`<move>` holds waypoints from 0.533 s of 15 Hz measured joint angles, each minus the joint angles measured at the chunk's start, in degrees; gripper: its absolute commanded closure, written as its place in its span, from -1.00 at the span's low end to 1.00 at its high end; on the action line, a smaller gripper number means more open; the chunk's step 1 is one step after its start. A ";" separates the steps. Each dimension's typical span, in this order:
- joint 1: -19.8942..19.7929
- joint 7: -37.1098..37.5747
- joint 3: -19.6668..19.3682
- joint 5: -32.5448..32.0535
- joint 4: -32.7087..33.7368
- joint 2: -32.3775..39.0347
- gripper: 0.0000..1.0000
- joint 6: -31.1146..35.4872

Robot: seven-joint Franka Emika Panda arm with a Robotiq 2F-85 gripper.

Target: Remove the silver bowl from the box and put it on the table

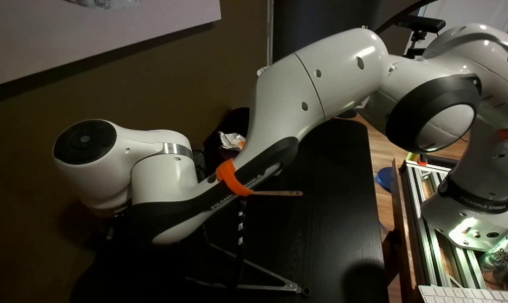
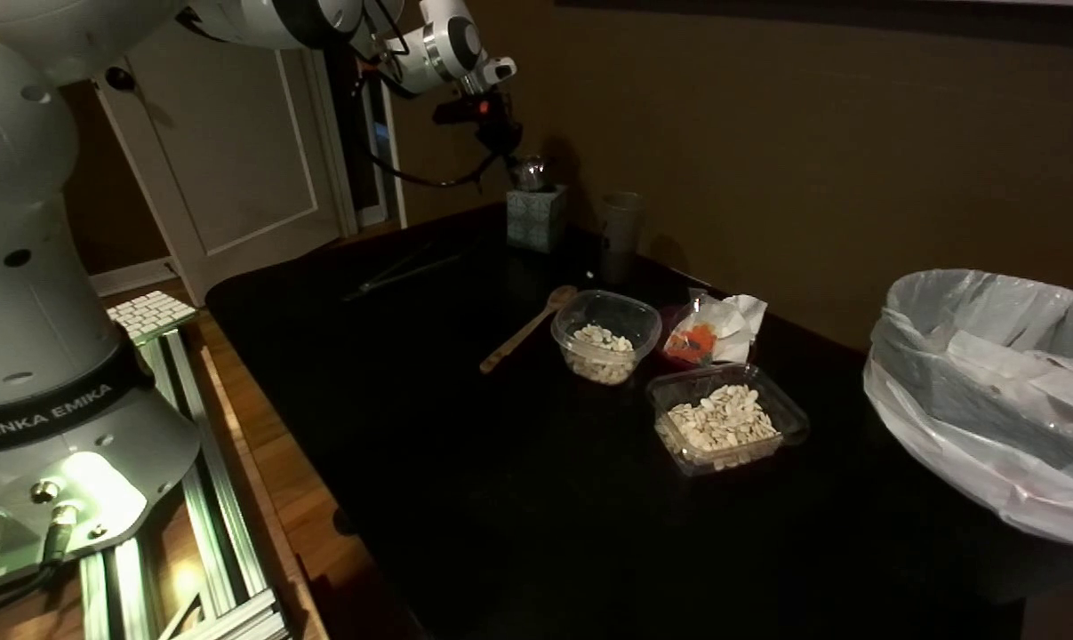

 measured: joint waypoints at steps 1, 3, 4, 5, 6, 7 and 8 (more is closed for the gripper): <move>0.12 0.18 -0.35 -0.01 0.40 0.14 0.99 0.03; 0.47 0.89 -1.16 -0.18 0.88 0.17 0.99 0.70; 0.68 1.27 -1.59 -0.34 1.23 0.17 0.99 0.97; 0.91 1.77 -2.06 -0.52 1.63 0.15 0.99 1.09; 1.11 2.23 -2.54 -0.69 2.02 0.11 0.99 1.17; 1.27 2.48 -2.93 -0.72 2.22 -0.04 0.99 1.19; 1.42 2.76 -3.29 -0.73 2.30 -0.28 0.99 1.19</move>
